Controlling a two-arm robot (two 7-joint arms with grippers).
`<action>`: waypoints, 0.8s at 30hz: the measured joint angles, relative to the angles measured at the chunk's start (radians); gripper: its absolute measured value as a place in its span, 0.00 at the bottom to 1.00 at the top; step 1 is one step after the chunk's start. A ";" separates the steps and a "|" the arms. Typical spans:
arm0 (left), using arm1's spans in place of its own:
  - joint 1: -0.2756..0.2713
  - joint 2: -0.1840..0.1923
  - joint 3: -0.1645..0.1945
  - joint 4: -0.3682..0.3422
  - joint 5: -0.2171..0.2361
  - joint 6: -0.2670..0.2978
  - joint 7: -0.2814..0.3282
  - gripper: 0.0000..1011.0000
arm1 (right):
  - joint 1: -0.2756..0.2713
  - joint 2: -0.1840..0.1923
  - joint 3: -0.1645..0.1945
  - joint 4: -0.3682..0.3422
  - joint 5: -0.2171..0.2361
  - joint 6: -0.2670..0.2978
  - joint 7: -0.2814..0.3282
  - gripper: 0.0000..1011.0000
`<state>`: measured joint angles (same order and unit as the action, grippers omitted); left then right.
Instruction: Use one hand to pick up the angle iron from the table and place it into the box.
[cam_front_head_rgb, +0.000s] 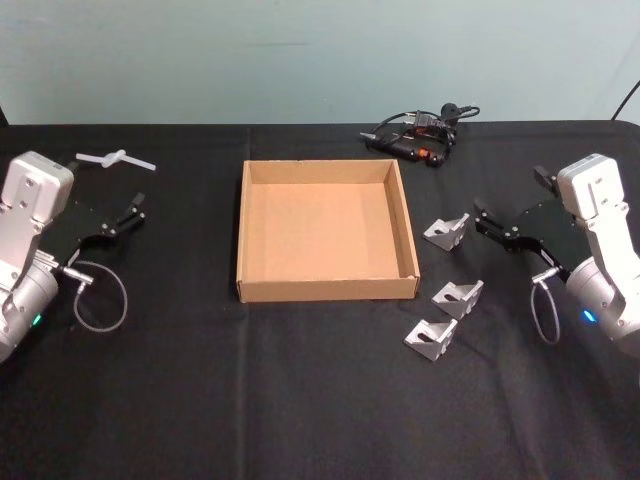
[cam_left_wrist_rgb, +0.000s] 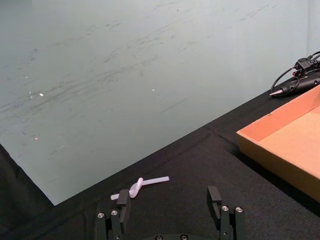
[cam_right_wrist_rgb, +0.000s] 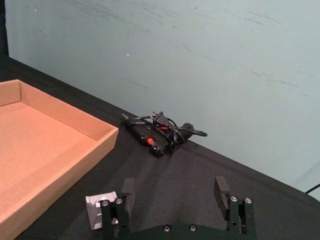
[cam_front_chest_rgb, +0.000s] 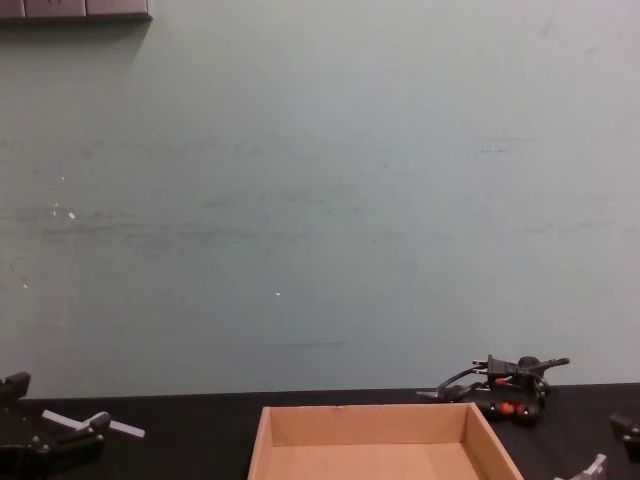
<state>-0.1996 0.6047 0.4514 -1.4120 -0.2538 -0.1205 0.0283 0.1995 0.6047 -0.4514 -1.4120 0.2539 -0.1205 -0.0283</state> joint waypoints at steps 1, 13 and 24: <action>0.000 0.000 0.000 0.000 0.000 0.000 0.000 0.99 | 0.000 0.000 0.000 0.000 0.000 0.000 0.000 0.99; 0.000 0.000 0.000 0.000 0.000 0.000 0.000 0.99 | 0.000 0.000 0.000 0.000 0.000 0.000 0.000 0.99; 0.000 0.000 0.000 0.000 0.000 0.000 0.000 0.99 | 0.000 0.000 0.000 0.000 0.000 0.000 0.000 0.99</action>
<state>-0.1995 0.6047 0.4514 -1.4120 -0.2539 -0.1205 0.0283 0.1995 0.6047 -0.4514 -1.4120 0.2539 -0.1205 -0.0283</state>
